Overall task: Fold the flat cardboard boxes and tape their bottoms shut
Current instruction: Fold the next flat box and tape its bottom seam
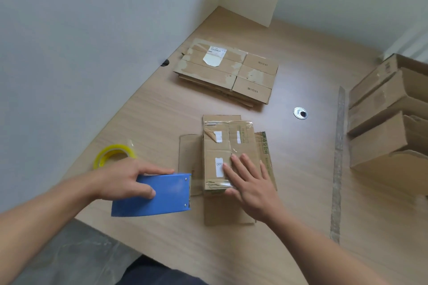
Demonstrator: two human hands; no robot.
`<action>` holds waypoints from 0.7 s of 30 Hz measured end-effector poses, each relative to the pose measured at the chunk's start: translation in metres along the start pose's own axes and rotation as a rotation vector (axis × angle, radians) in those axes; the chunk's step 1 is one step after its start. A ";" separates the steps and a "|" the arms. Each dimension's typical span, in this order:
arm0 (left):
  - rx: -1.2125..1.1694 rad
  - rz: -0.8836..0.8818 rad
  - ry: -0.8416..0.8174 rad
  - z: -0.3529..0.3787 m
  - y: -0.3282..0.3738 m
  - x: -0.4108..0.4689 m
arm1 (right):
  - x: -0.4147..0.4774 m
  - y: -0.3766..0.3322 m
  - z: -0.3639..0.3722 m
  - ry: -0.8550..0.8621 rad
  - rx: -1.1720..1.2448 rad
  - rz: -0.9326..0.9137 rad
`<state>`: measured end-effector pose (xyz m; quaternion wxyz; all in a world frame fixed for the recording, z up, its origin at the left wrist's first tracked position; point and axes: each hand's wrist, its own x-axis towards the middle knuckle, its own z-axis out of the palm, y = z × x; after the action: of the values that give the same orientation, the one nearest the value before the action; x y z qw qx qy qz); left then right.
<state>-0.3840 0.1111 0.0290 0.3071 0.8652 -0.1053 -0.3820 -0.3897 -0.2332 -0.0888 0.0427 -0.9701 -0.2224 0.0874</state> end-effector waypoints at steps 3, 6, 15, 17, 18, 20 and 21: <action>-0.005 -0.030 -0.003 -0.005 -0.007 0.000 | 0.003 -0.003 0.001 -0.033 0.021 0.028; 0.057 -0.097 -0.002 0.000 -0.005 0.017 | 0.002 -0.003 0.001 -0.049 0.014 0.033; 0.355 -0.141 0.048 0.014 0.021 0.055 | 0.002 -0.008 -0.005 -0.082 -0.018 0.057; 0.393 -0.143 0.062 0.015 0.028 0.058 | 0.002 -0.010 -0.006 -0.098 -0.013 0.069; 0.405 -0.142 0.073 0.017 0.033 0.060 | 0.002 -0.011 -0.007 -0.104 -0.005 0.079; 0.433 -0.144 0.103 0.023 0.041 0.060 | 0.002 -0.014 -0.008 -0.117 0.000 0.099; 0.450 -0.151 0.119 0.025 0.046 0.060 | 0.002 -0.016 -0.008 -0.119 0.004 0.110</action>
<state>-0.3586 0.0383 0.0080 0.0827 0.9383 -0.1045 -0.3190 -0.3933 -0.2186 -0.0795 0.0263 -0.9739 -0.1705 0.1477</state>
